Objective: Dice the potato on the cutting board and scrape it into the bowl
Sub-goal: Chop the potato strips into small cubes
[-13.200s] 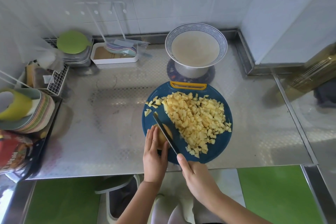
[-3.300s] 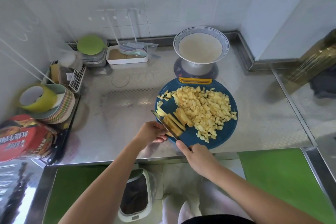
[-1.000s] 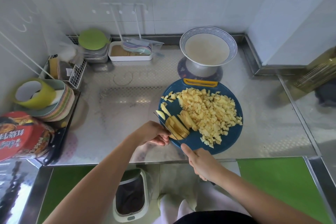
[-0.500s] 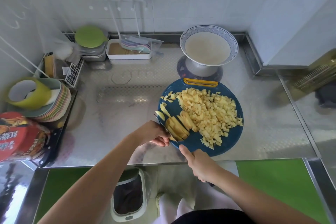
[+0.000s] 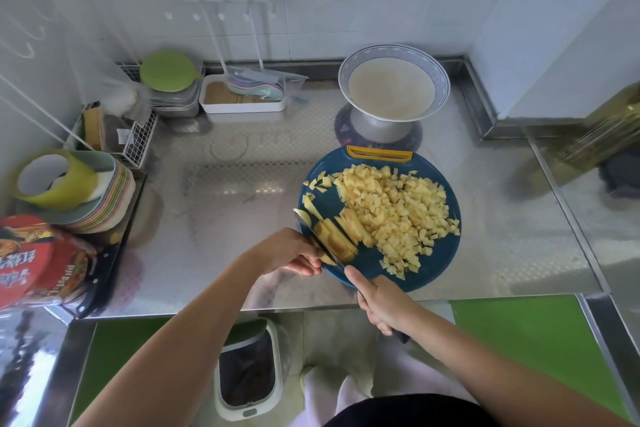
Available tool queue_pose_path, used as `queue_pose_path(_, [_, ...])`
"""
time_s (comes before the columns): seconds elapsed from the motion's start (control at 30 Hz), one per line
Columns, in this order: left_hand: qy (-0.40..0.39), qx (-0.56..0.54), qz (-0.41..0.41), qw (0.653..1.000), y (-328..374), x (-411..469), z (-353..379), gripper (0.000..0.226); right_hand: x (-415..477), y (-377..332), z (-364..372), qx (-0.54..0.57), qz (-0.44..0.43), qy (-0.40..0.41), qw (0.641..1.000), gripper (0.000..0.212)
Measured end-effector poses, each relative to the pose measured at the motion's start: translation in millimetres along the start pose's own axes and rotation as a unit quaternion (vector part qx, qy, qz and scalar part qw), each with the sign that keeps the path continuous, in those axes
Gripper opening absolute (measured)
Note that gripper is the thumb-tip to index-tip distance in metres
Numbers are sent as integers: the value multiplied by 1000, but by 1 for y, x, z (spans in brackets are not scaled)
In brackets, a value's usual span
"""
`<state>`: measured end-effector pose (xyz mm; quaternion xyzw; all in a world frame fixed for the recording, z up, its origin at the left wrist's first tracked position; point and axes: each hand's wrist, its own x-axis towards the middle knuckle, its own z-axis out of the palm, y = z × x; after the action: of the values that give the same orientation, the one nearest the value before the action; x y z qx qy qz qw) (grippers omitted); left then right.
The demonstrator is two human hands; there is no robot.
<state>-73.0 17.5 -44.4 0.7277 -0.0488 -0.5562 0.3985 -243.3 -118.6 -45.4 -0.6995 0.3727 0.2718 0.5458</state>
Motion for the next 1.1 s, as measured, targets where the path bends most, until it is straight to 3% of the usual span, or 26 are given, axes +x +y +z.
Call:
queue_pose_path(0.27, [-5, -5, 5, 1000, 1, -7, 0, 12, -16, 0, 3, -101, -64, 11, 993, 56])
queue_pose_path(0.5, [9, -16, 16, 1000, -1, -9, 2, 14, -29, -8, -5, 6, -64, -33, 997, 61])
queue_pose_path(0.63, [39, 99, 25, 994, 7, -17, -11, 16, -40, -8, -18, 31, -101, -50, 993, 63])
queue_pose_path(0.7, [144, 212, 80, 963, 15, -16, -22, 13, -44, -11, -26, 45, -127, -34, 990, 63])
queue_pose_path(0.77, [234, 379, 180, 877, 23, -9, -28, 35, -43, -14, -35, 49, -147, -7, 988, 64])
queue_pose_path(0.83, [214, 500, 237, 805, 32, 0, -29, 52, -42, -15, -44, 47, -151, 18, 987, 64])
queue_pose_path(0.9, [163, 573, 244, 765, 39, 12, -31, 54, -40, -14, -51, 49, -148, 40, 987, 64])
queue_pose_path(1.1, [89, 648, 213, 725, 57, 23, -40, 17, -40, -9, -57, 69, -122, 76, 987, 63])
